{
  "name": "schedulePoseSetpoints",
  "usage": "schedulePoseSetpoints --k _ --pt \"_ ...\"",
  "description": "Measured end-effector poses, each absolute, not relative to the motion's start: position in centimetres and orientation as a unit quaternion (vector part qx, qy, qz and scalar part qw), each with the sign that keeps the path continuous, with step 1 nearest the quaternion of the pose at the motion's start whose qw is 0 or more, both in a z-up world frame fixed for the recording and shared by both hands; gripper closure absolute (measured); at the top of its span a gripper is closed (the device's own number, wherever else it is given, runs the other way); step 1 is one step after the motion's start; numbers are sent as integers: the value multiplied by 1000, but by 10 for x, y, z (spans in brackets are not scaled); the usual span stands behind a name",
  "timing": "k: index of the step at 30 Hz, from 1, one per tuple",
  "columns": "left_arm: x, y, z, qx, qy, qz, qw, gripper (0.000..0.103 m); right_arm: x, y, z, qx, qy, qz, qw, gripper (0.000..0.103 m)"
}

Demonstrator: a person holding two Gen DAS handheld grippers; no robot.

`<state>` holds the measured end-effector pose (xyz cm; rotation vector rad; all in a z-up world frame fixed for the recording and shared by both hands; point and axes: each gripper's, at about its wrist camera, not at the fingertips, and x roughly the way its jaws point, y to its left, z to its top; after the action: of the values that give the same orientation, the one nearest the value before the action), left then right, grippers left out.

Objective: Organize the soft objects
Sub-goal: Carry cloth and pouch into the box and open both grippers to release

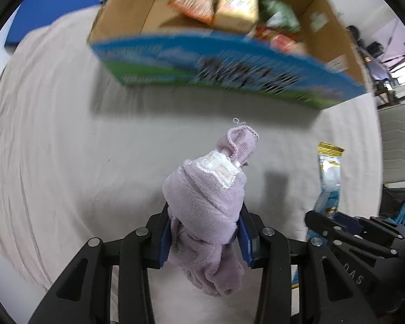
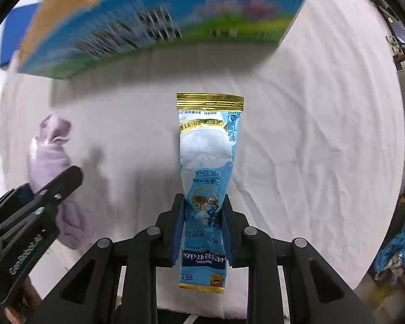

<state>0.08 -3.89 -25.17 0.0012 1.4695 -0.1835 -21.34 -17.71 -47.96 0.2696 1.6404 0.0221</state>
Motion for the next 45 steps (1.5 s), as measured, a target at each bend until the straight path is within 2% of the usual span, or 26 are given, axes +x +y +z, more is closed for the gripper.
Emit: schedulePoseSetpoints --k 14,24,35,45 --pt "10 -52 -153 -17 604 -121 788 65 -214 -207 -353 149 659 41 736 76" --pt "66 -46 -115 -33 578 -141 803 65 -168 -211 -316 186 639 78 743 76" --pt "175 -22 -129 -47 614 -131 777 65 -50 -194 -318 194 635 91 742 76" --pt "235 -9 -215 -80 715 -109 686 65 27 -181 -386 179 680 56 708 76"
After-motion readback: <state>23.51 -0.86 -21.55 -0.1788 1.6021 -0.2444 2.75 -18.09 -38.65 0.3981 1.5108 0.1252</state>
